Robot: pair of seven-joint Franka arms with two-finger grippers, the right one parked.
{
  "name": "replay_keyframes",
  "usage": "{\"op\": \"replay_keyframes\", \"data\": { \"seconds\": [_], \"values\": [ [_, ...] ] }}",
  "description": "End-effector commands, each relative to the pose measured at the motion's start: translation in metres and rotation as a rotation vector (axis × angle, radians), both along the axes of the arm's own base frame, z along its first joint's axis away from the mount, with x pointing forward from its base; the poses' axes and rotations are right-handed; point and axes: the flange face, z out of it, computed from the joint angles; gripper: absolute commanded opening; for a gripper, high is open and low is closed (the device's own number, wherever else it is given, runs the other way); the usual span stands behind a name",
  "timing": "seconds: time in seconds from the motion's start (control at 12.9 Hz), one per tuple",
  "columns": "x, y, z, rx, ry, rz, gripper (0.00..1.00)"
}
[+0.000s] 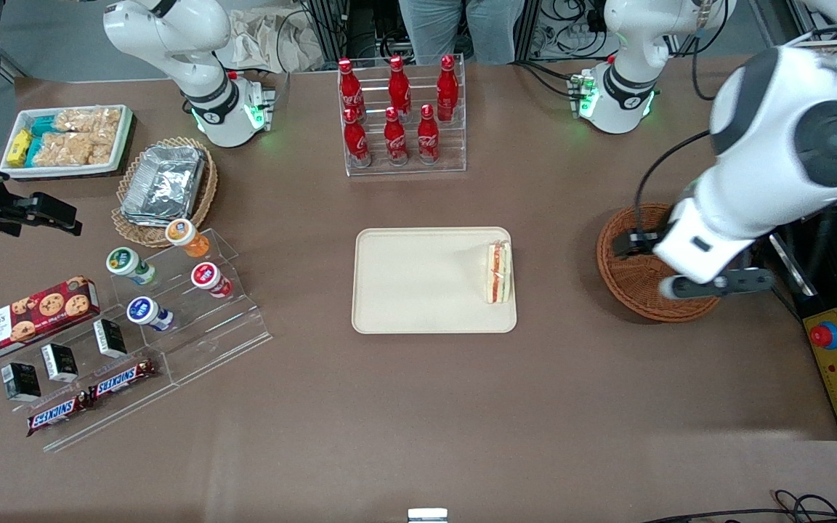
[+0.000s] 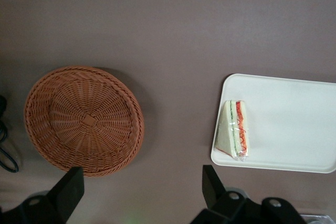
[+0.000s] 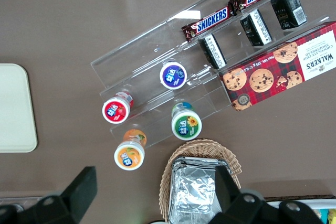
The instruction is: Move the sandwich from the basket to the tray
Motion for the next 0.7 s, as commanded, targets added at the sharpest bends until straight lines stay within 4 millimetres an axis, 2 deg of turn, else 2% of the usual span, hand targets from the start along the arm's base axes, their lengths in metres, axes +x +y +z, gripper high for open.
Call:
{"op": "replay_keyframes", "data": {
  "seconds": [0.0, 0.15, 0.39, 0.62],
  "values": [
    [-0.027, 0.032, 0.029, -0.017, -0.030, -0.005, 1.00],
    [-0.037, 0.046, 0.035, -0.014, -0.053, -0.004, 1.00],
    [-0.062, 0.051, 0.031, -0.004, -0.116, -0.001, 1.00],
    [-0.063, 0.048, 0.026, -0.001, -0.129, -0.007, 1.00]
  ]
}}
